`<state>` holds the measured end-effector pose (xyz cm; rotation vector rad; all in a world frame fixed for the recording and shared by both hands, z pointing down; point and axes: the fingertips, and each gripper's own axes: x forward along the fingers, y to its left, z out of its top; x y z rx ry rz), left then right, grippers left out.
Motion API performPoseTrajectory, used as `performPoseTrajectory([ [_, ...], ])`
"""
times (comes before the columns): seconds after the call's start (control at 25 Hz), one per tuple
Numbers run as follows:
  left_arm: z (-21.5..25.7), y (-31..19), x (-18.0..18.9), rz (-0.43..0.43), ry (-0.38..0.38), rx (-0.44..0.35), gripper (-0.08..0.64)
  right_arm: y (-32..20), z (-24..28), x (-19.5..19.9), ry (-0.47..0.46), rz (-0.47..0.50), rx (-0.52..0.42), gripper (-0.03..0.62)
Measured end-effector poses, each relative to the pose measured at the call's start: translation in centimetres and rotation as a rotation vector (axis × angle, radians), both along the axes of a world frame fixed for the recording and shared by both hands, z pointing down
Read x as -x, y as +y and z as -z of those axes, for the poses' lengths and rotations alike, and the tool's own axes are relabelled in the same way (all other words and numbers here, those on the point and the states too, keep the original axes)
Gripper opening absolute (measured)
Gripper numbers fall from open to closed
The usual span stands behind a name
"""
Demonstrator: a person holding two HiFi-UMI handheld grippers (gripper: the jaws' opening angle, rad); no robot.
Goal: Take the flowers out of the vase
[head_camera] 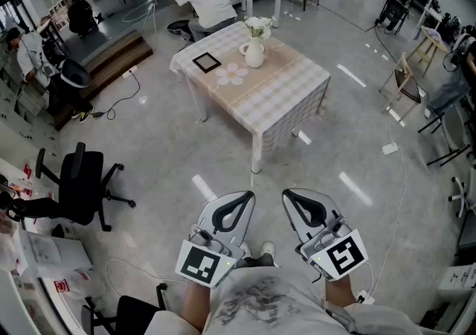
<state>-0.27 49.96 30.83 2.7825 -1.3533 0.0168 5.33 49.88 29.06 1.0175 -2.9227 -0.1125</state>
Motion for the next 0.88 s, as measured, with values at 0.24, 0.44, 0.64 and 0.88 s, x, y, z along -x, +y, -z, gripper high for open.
performPoseTrajectory([
  [0.24, 0.2, -0.5, -0.4, 0.009, 0.006, -0.003, 0.009, -0.6, -0.1, -0.5, -0.004, 0.005, 0.0, 0.015],
  [0.44, 0.6, -1.2, -0.7, 0.035, 0.01, -0.011, 0.009, -1.1, -0.4, -1.1, 0.009, 0.005, 0.0, 0.015],
  [0.64, 1.1, -1.7, -1.6, 0.034, 0.016, -0.048, 0.009, -1.1, -0.3, -1.9, 0.033, 0.021, -0.035, 0.015],
  [0.88, 1.2, -1.3, -3.9, 0.015, 0.007, -0.067, 0.009, -1.2, 0.1, -3.3, 0.031, 0.041, -0.052, 0.015],
])
